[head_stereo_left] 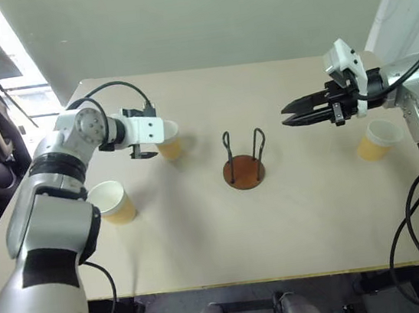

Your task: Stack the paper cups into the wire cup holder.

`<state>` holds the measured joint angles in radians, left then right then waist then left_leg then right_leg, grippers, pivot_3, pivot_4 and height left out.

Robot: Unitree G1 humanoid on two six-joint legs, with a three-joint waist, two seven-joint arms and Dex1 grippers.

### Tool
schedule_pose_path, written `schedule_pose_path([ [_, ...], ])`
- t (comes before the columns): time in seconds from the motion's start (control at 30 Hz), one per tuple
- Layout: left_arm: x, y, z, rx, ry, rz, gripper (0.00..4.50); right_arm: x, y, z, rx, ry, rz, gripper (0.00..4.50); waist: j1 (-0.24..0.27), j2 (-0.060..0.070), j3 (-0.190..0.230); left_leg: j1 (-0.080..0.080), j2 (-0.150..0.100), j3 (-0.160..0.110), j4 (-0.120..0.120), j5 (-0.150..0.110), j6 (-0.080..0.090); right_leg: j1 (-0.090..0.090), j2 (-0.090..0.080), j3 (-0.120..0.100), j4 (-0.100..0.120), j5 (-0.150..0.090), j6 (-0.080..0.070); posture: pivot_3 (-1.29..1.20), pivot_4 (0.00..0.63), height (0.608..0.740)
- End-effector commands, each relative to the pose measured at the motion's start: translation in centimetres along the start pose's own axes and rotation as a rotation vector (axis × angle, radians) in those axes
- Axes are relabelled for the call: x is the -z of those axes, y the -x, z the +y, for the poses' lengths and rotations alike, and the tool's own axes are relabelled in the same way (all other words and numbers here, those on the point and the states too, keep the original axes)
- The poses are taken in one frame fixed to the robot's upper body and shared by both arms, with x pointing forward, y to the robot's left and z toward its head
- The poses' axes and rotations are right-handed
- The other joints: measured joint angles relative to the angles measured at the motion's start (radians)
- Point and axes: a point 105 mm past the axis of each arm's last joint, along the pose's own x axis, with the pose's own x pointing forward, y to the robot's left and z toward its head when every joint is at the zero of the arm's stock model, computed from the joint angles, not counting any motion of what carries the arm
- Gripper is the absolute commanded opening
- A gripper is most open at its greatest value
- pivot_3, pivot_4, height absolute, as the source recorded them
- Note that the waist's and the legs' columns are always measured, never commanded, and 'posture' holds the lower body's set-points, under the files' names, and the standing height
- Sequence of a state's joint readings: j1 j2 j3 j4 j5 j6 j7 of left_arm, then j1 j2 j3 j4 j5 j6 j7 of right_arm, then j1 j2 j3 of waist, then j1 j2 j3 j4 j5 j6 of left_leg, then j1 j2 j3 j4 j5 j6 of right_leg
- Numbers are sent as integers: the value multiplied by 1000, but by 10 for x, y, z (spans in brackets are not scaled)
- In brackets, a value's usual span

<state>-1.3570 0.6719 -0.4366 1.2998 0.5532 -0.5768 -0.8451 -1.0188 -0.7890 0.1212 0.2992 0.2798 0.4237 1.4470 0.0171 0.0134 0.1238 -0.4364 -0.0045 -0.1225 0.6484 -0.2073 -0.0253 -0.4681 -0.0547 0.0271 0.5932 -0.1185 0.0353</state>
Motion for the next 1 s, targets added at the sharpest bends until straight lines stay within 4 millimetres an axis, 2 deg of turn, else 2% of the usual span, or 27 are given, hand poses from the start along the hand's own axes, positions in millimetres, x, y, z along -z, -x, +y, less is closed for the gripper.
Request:
schedule_pose_path([
  [0.03,-6,3,14,-48,-17,-5,4500,-13,8,0,17,47,-22,1083,0,0,0,0,-1,1,0,0,0,0,1,0,0,0,0,0,150,740],
  [0.2,-7,-2,9,-35,-18,-4,4500,-12,10,1,24,39,-14,1083,-1,0,0,0,0,1,0,0,0,0,1,0,0,0,0,0,150,740],
  [0.6,24,-8,-9,-26,-43,168,4500,-13,11,2,37,30,-14,1083,-1,0,0,1,-1,4,1,0,0,0,2,-1,1,0,0,0,150,740],
  [0.8,26,-11,-13,-27,-48,177,4500,-13,12,2,47,34,-12,1083,-1,0,0,1,-1,3,1,0,0,0,1,-1,1,0,0,0,150,740],
  [1.0,19,-14,-12,-32,-50,144,4500,-11,14,1,56,33,-4,1083,1,0,0,1,-1,3,2,0,0,0,1,0,1,0,0,0,150,740],
])
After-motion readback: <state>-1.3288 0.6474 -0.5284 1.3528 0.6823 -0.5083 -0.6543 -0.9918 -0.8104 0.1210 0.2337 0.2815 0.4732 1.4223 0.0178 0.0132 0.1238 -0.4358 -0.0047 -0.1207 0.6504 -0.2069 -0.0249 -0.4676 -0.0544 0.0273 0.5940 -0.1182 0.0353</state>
